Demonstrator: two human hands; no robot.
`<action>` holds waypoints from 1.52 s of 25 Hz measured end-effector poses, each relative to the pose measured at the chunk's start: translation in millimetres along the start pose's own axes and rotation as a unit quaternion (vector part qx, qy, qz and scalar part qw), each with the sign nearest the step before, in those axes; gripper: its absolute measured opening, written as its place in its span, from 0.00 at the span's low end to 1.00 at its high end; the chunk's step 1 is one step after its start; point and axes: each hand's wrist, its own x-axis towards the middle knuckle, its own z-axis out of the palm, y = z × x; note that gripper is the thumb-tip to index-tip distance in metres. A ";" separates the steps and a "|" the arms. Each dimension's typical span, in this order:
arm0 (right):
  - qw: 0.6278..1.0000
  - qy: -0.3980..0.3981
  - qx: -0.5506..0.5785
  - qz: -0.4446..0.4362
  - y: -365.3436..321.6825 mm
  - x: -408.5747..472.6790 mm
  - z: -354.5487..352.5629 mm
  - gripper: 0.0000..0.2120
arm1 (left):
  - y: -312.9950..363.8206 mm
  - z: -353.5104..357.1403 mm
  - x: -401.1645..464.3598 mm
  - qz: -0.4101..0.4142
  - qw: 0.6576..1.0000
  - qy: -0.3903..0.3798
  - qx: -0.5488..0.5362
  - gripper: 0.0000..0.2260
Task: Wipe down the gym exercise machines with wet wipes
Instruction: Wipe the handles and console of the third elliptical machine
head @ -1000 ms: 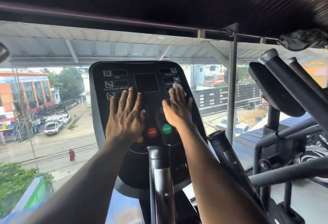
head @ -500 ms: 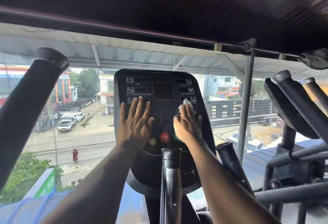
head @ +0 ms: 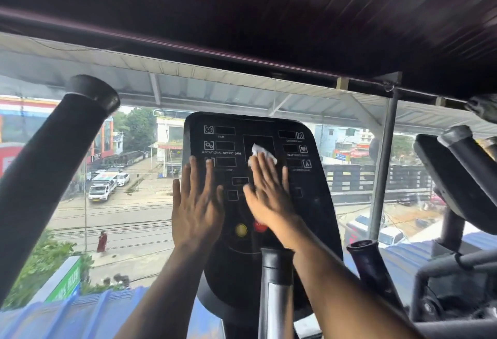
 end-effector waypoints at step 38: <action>0.971 -0.148 -0.099 -0.161 -26.0 23.0 -26.8 0.35 | -9.3 -12.1 -78.3 -0.087 0.946 -0.046 -0.308 0.33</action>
